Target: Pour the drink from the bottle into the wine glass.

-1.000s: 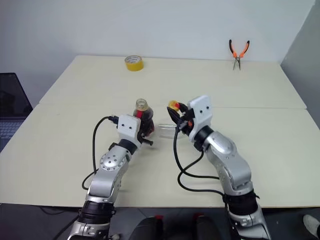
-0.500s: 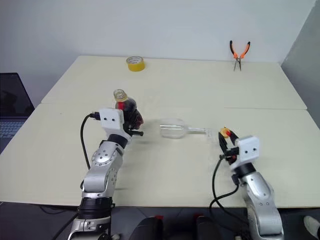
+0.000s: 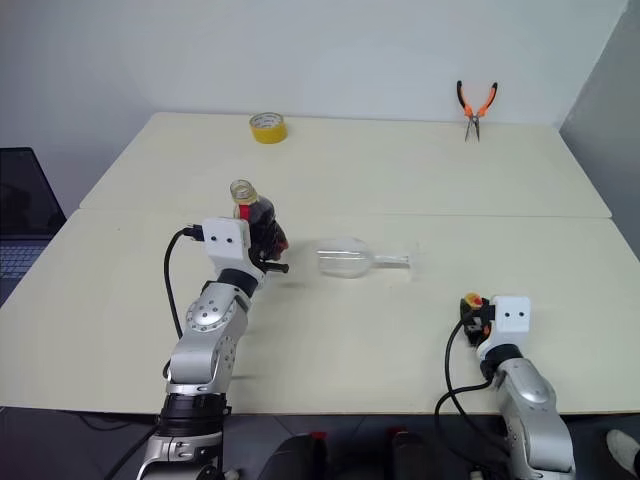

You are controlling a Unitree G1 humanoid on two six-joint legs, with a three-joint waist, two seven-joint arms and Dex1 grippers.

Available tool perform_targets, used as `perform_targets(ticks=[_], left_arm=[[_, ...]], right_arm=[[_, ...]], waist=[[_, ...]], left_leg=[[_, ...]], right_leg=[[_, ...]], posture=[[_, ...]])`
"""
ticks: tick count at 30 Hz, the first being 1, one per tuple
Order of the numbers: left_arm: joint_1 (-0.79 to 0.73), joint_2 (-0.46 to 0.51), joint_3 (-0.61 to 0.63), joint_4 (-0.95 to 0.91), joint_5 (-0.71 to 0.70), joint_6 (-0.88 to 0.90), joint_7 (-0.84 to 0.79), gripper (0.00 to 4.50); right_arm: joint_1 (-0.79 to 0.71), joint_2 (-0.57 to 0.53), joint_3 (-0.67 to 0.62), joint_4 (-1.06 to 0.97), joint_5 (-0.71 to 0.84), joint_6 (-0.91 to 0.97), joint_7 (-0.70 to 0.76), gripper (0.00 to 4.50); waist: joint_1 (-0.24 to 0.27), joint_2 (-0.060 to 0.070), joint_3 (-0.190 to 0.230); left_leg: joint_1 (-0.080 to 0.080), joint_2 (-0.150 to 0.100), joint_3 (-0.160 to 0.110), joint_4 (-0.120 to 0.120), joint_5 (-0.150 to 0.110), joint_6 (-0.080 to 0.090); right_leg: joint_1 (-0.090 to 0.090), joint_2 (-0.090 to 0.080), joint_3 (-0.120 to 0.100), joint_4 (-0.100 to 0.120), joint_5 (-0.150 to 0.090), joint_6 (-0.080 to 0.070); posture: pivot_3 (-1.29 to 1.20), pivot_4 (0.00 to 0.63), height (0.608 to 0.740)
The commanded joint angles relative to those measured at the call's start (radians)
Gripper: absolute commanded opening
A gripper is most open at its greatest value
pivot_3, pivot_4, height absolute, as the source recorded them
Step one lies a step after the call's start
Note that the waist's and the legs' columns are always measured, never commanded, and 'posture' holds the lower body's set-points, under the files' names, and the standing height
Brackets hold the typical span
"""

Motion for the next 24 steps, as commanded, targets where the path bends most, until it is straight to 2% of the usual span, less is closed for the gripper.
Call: perform_targets(ticks=[1,4,6,10,13,16,20,24], left_arm=[[-0.029,-0.001,0.005,-0.033,-0.01,-0.023,0.005,0.67],[-0.031,-0.003,0.007,-0.034,-0.016,-0.023,0.004,0.67],[-0.033,-0.003,0.01,-0.033,-0.021,-0.022,0.002,0.67],[-0.037,-0.006,0.023,-0.028,-0.038,-0.015,0.007,0.67],[-0.049,-0.009,0.04,-0.009,-0.061,-0.005,0.002,0.67],[-0.069,-0.011,0.06,0.035,-0.086,0.001,-0.001,0.67],[-0.09,0.008,0.078,0.1,-0.091,-0.018,0.001,0.67],[-0.112,0.026,0.091,0.154,-0.077,-0.047,0.013,0.67]], right_arm=[[0.008,-0.012,-0.014,-0.026,0.02,0.034,0.011,3.14],[0.029,-0.016,-0.011,-0.04,0.031,0.07,0.022,4.15],[0.04,-0.02,-0.006,-0.051,0.024,0.065,0.026,4.5],[0.06,-0.017,-0.005,-0.096,-0.04,-0.146,0.022,4.5],[0.043,-0.02,0.048,-0.168,-0.043,-0.215,0.064,4.5],[-0.002,-0.041,0.122,-0.204,-0.051,-0.162,0.101,4.5],[-0.097,-0.043,0.18,-0.284,0.05,-0.057,0.151,4.5],[-0.177,-0.078,0.257,-0.338,0.07,0.016,0.204,4.5]], waist=[[0.0,0.0,0.0],[0.001,-0.001,0.0],[0.004,-0.001,-0.001],[0.002,-0.001,0.0],[-0.003,-0.001,0.0],[-0.007,-0.001,0.0],[-0.005,-0.001,0.0],[-0.003,-0.001,0.0]], left_leg=[[0.0,0.0,0.0,0.0,0.0,0.0],[0.0,0.0,0.0,0.001,0.0,0.0],[0.0,0.0,-0.001,0.001,0.0,0.0],[0.0,-0.001,-0.001,0.001,0.0,0.0],[0.0,0.0,0.0,0.001,0.0,0.0],[0.003,0.001,0.0,0.0,0.0,0.0],[0.005,0.001,-0.001,0.0,0.0,-0.001],[0.004,0.001,0.0,0.0,0.0,-0.001]], right_leg=[[0.0,0.0,0.0,0.0,0.0,0.0],[0.001,0.0,0.0,0.0,0.0,0.0],[0.001,0.0,-0.001,0.0,0.0,0.0],[0.001,0.0,-0.001,-0.001,0.0,0.0],[0.001,0.0,0.0,0.0,0.0,0.0],[0.001,0.002,0.0,0.001,0.0,0.0],[0.004,0.003,0.0,0.0,0.0,0.0],[0.004,0.002,0.0,-0.001,0.0,0.0]], posture=[[0.0,0.15,0.74],[0.0,0.15,0.74],[0.0,0.15,0.74],[0.0,0.15,0.74],[0.0,0.15,0.74],[0.0,0.15,0.74],[0.0,0.15,0.74],[0.0,0.15,0.74]])
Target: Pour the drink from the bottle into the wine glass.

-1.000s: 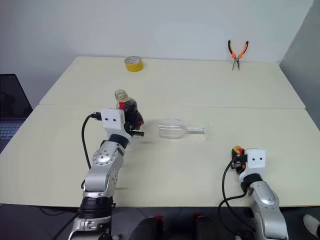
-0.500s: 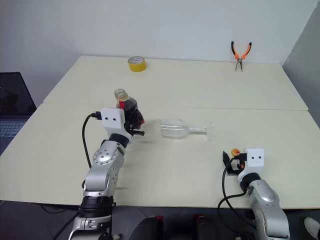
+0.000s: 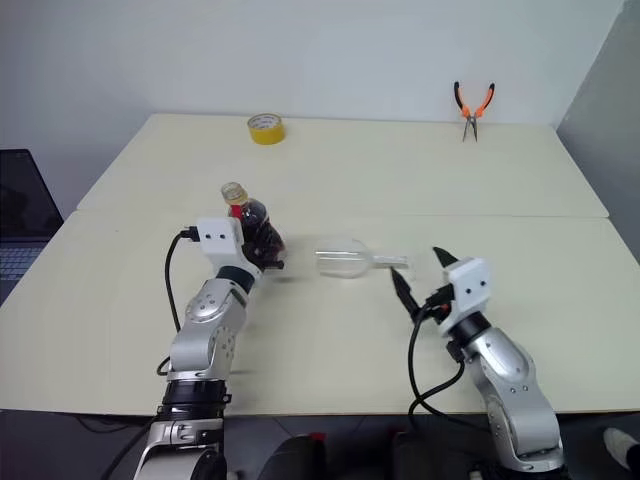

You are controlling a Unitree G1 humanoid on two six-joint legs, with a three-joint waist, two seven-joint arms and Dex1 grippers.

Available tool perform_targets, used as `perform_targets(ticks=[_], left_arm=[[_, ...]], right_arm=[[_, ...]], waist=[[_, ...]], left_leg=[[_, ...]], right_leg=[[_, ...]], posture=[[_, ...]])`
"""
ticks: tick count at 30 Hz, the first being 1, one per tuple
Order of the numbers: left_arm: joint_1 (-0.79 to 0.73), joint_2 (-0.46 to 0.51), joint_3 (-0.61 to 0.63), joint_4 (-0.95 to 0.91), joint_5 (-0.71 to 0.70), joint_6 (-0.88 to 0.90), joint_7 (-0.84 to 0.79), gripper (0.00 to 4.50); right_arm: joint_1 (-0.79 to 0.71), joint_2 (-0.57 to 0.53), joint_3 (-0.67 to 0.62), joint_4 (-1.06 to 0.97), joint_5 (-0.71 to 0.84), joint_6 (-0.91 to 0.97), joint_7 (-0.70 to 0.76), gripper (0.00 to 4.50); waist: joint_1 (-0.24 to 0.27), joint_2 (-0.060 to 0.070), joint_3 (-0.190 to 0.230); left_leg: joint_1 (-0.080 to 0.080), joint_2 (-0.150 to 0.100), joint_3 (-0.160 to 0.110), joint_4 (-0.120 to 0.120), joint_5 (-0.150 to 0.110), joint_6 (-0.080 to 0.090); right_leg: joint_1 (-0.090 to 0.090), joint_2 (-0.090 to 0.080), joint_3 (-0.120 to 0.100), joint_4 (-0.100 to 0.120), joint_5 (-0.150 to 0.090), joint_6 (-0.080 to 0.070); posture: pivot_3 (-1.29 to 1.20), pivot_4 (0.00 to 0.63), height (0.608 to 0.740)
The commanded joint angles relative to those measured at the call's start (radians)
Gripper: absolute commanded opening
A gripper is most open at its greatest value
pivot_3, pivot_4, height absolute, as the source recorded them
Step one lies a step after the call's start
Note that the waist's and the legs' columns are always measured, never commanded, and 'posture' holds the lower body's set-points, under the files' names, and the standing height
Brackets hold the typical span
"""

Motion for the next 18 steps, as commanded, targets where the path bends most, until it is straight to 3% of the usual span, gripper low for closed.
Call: perform_targets(ticks=[1,7,18], left_arm=[[-0.053,0.021,0.021,0.014,0.007,-0.06,0.015,0.67],[-0.164,0.058,0.056,0.203,0.021,-0.165,0.044,0.67],[-0.27,0.105,0.097,0.473,0.002,-0.266,0.021,0.67]], right_arm=[[-0.072,-0.017,0.057,-0.072,0.028,0.054,0.04,4.5],[-0.224,0.003,0.159,0.021,-0.023,0.067,0.054,4.5],[-0.309,0.061,0.233,0.092,-0.062,0.068,0.058,4.5]], waist=[[0.002,0.0,0.0],[0.005,0.0,0.0],[0.004,0.0,0.0]], left_leg=[[0.0,0.0,0.0,0.0,0.0,0.0],[0.001,0.0,-0.002,0.001,0.0,0.0],[0.0,-0.001,-0.001,0.001,0.0,0.0]], right_leg=[[0.0,0.0,0.0,0.0,0.0,0.0],[0.001,0.0,-0.002,0.001,0.0,0.0],[0.0,-0.002,-0.001,0.001,0.0,0.0]], posture=[[0.0,0.15,0.74],[0.0,0.15,0.74],[0.0,0.15,0.74]])
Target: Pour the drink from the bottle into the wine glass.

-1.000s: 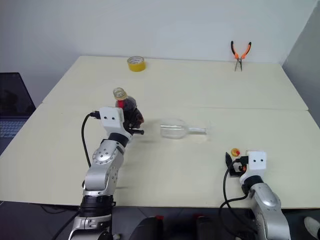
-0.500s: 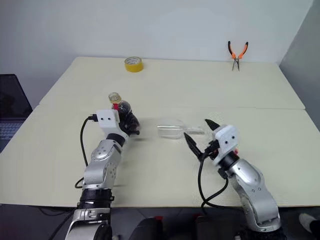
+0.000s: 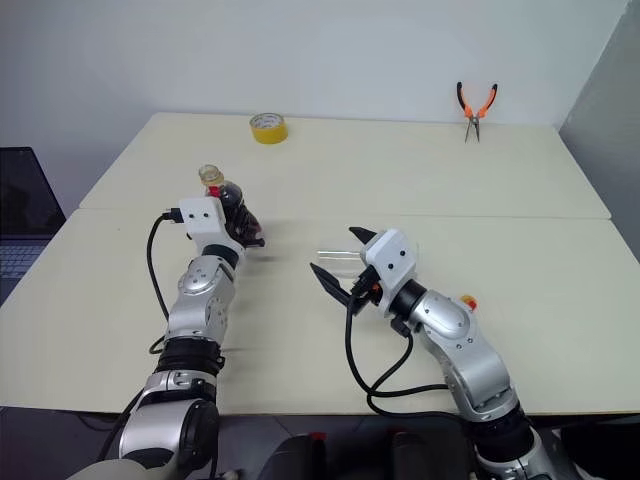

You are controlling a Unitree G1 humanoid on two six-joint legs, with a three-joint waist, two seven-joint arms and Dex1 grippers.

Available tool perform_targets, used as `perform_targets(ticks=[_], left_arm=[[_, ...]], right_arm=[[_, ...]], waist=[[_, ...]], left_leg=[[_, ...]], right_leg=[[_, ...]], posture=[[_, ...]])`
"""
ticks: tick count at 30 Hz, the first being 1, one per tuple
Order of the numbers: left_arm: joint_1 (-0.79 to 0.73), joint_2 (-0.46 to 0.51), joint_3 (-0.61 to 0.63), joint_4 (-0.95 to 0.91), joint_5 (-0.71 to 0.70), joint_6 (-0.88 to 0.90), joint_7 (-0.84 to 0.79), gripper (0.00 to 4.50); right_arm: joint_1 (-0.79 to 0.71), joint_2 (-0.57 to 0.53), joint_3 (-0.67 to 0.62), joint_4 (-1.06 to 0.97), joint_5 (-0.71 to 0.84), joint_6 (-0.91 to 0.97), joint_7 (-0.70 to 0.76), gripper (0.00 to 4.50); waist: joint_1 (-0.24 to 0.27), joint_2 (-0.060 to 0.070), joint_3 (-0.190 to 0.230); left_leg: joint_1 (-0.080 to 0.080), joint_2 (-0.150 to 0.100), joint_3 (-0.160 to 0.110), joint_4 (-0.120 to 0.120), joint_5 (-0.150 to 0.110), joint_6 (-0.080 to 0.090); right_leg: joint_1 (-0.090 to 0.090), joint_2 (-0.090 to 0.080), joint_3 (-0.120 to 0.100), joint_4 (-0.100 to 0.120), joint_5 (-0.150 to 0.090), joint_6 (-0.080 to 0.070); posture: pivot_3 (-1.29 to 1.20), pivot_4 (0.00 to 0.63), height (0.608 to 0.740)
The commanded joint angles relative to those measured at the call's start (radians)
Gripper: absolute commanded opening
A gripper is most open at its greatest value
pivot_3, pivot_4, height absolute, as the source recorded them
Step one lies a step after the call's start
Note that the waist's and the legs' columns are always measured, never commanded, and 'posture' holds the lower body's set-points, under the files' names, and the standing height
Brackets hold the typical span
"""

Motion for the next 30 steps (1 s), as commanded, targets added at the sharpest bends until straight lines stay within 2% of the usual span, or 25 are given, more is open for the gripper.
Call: perform_targets(ticks=[1,6,17,21,30], left_arm=[[-0.038,0.025,0.014,0.043,-0.013,-0.043,-0.023,0.67],[-0.035,0.039,0.009,0.087,-0.003,-0.063,-0.031,0.67],[0.019,0.038,-0.015,0.027,0.009,-0.099,-0.065,4.37],[0.101,0.037,-0.021,-0.081,0.016,-0.081,-0.046,4.45],[0.375,0.043,-0.058,-0.476,-0.026,0.11,-0.118,4.45]], right_arm=[[-0.027,0.016,0.012,-0.011,-0.015,-0.007,-0.005,4.5],[-0.018,0.016,0.005,-0.019,-0.021,0.003,-0.003,4.5],[0.0,-0.028,-0.034,-0.044,-0.013,0.019,0.013,4.5],[0.03,-0.074,-0.04,-0.054,-0.045,-0.005,0.02,4.5],[0.114,-0.19,-0.083,-0.091,-0.151,-0.066,0.002,4.5]], waist=[[-0.001,0.0,0.0],[0.0,0.0,0.0],[0.0,0.0,0.0],[-0.001,0.0,0.0],[-0.001,0.0,0.0]], left_leg=[[0.0,0.0,0.0,0.0,0.0,0.0],[0.0,0.0,0.0,0.0,0.0,0.0],[0.0,0.0,0.0,0.0,0.0,-0.001],[0.0,0.0,0.0,0.0,0.0,-0.001],[0.002,0.001,0.0,0.0,0.0,0.0]], right_leg=[[0.0,0.0,0.0,0.0,0.0,0.0],[0.0,0.0,0.0,0.0,0.0,0.0],[0.0,0.0,0.0,0.0,0.0,0.0],[0.0,0.0,0.0,0.0,0.0,0.0],[0.001,0.0,0.0,0.001,0.0,0.0]], posture=[[0.0,0.15,0.74],[0.0,0.15,0.74],[0.0,0.15,0.74],[0.0,0.15,0.74],[0.0,0.15,0.74]])
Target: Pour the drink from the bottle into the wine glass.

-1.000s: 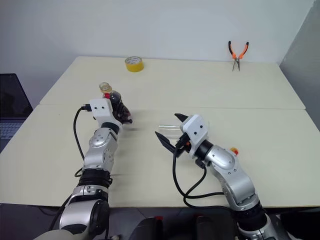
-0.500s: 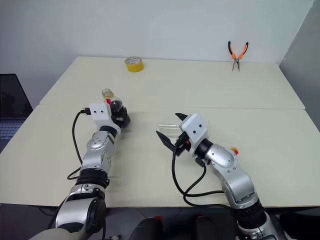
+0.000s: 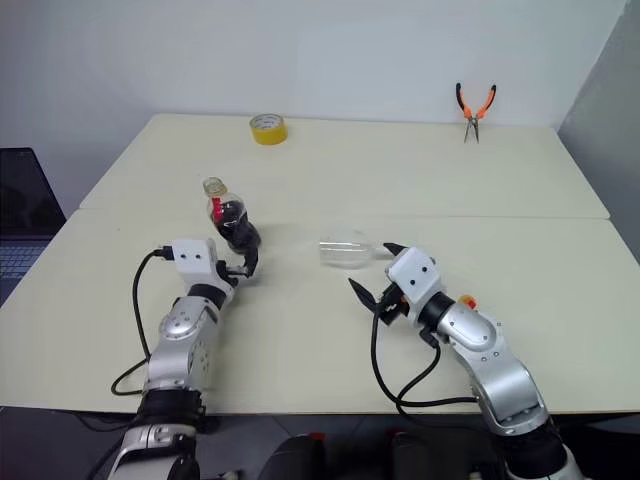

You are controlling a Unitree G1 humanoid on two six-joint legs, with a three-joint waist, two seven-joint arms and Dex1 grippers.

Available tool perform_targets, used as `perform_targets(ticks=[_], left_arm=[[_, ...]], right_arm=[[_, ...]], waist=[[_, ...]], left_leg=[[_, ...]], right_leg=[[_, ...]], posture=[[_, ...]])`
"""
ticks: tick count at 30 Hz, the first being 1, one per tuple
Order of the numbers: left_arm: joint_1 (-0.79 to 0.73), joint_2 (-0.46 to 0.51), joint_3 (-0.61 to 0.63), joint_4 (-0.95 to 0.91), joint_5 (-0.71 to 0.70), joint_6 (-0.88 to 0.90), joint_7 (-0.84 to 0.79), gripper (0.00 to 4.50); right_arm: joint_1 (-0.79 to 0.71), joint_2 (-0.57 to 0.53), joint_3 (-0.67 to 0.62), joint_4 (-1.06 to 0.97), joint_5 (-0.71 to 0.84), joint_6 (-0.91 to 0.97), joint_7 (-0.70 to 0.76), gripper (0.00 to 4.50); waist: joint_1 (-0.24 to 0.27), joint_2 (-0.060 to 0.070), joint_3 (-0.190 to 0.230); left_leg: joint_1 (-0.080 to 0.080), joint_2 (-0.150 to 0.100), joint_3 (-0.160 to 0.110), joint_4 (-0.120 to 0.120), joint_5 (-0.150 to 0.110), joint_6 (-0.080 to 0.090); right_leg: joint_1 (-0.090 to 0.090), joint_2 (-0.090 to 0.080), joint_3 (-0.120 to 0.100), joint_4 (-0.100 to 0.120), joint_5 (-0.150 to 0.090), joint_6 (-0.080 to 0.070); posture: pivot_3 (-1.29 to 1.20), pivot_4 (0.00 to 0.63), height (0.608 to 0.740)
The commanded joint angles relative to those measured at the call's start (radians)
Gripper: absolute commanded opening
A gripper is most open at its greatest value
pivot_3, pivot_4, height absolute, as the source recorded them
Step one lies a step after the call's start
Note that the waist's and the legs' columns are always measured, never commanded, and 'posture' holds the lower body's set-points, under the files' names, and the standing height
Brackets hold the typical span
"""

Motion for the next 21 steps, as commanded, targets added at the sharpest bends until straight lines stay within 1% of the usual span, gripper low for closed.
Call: perform_targets(ticks=[1,3,5,7,9,13,16,21], left_arm=[[0.072,0.017,-0.014,-0.169,-0.032,0.064,-0.043,4.45],[0.141,0.033,-0.023,-0.243,-0.052,0.099,-0.09,4.45],[0.198,0.062,-0.039,-0.31,-0.088,0.133,-0.166,4.45],[0.235,0.096,-0.05,-0.361,-0.14,0.161,-0.252,4.45],[0.251,0.133,-0.067,-0.393,-0.166,0.165,-0.33,4.45],[0.239,0.193,-0.086,-0.43,-0.216,0.194,-0.439,4.45],[0.199,0.229,-0.082,-0.427,-0.241,0.221,-0.487,4.45],[0.145,0.272,-0.099,-0.438,-0.261,0.246,-0.555,4.45]], right_arm=[[0.008,-0.046,-0.023,-0.049,-0.075,-0.062,-0.013,4.5],[0.002,-0.085,-0.008,-0.039,-0.154,-0.097,-0.028,4.5],[-0.028,-0.104,0.037,-0.007,-0.283,-0.112,-0.076,4.5],[-0.077,-0.107,0.1,0.038,-0.397,-0.109,-0.093,4.5],[-0.127,-0.09,0.14,0.086,-0.462,-0.084,-0.091,4.5],[-0.248,-0.055,0.206,0.235,-0.577,-0.069,-0.087,4.5],[-0.32,-0.022,0.22,0.348,-0.62,-0.066,-0.092,4.5],[-0.427,-0.023,0.272,0.568,-0.729,-0.111,-0.11,4.5]], waist=[[0.0,0.0,0.0],[-0.002,0.0,0.0],[-0.004,0.0,0.0],[-0.004,0.0,0.0],[-0.004,0.0,0.0],[-0.004,0.0,0.0],[-0.001,0.0,0.0],[-0.003,0.0,0.0]], left_leg=[[0.0,0.0,0.0,0.0,0.0,0.0],[0.0,0.0,0.0,0.0,0.0,0.0],[0.001,0.0,0.001,0.0,0.0,0.0],[0.001,0.0,0.001,-0.001,0.0,-0.001],[0.002,0.001,0.0,-0.001,0.001,-0.001],[0.001,0.001,0.0,-0.001,0.001,-0.002],[0.001,0.0,0.0,-0.001,0.001,-0.002],[0.001,0.0,0.001,-0.001,0.001,-0.001]], right_leg=[[0.0,0.0,0.0,0.0,0.0,0.0],[0.0,0.0,0.0,0.0,0.0,0.0],[0.0,0.0,0.001,-0.001,0.0,0.0],[0.0,0.0,0.0,0.0,0.0,0.0],[0.0,0.001,0.0,0.0,0.0,-0.001],[0.0,0.001,0.0,0.0,-0.001,-0.001],[0.0,0.001,0.0,-0.001,-0.001,-0.001],[0.0,0.001,0.0,-0.001,-0.001,-0.001]], posture=[[0.0,0.15,0.74],[0.0,0.15,0.74],[0.0,0.15,0.74],[0.0,0.15,0.74],[0.0,0.15,0.74],[0.0,0.15,0.74],[0.0,0.15,0.74],[0.0,0.15,0.74]])
